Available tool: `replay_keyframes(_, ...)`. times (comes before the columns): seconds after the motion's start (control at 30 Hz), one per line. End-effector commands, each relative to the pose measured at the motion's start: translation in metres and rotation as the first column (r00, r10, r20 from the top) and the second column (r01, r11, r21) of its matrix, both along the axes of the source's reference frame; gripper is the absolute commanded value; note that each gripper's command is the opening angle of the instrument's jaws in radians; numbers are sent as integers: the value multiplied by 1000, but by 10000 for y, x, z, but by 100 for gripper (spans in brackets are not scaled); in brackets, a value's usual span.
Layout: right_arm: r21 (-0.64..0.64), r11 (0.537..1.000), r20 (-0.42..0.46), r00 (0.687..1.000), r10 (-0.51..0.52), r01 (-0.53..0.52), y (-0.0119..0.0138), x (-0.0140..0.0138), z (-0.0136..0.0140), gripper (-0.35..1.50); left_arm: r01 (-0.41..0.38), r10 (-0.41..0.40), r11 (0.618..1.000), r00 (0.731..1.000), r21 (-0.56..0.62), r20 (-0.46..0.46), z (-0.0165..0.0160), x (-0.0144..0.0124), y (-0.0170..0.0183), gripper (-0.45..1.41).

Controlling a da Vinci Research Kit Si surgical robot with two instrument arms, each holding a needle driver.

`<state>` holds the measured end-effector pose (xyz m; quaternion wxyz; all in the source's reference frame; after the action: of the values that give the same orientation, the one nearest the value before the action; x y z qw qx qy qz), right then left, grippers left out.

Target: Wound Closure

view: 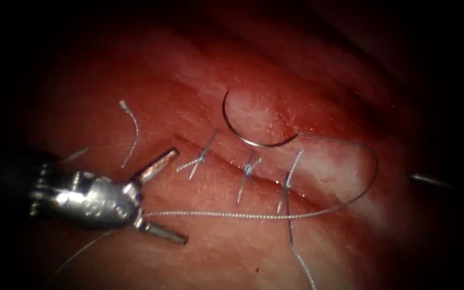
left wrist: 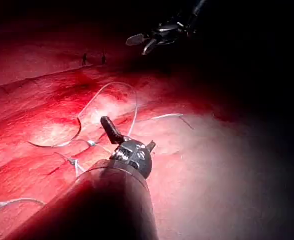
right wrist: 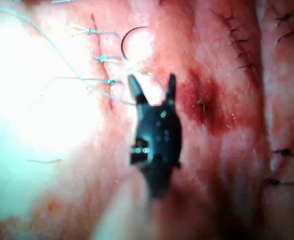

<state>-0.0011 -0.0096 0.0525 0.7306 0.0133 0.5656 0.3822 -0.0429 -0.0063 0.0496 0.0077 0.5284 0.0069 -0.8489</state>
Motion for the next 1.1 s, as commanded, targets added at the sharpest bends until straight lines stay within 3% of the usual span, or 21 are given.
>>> replay_keyframes(0.03, 1, 1000, -3, 1000, -1, 1, -6, 8, 8, 89, -27, 27, 1000, 1000, -16, -6, 4, -13, -11, 106)
replay_keyframes(0.3, 1, 1000, -2, 1000, 0, 0, -7, 10, 8, 89, -168, 135, 963, 978, -213, -161, 11, -77, -65, 99)
replay_keyframes(0.6, 1, 1000, -2, 1000, 0, 0, -7, 11, 7, 89, -263, 158, 879, 948, -398, -277, 24, -110, -62, 86)
replay_keyframes(0.87, 1, 1000, -2, 1000, 0, 0, -7, 12, 8, 88, -262, 152, 861, 951, -436, -270, 34, -130, -56, 93)
replay_keyframes(1.1, 0, 1000, -3, 1000, 0, 0, -7, 12, 9, 88, -298, 180, 816, 945, -494, -273, 39, -138, -52, 81)
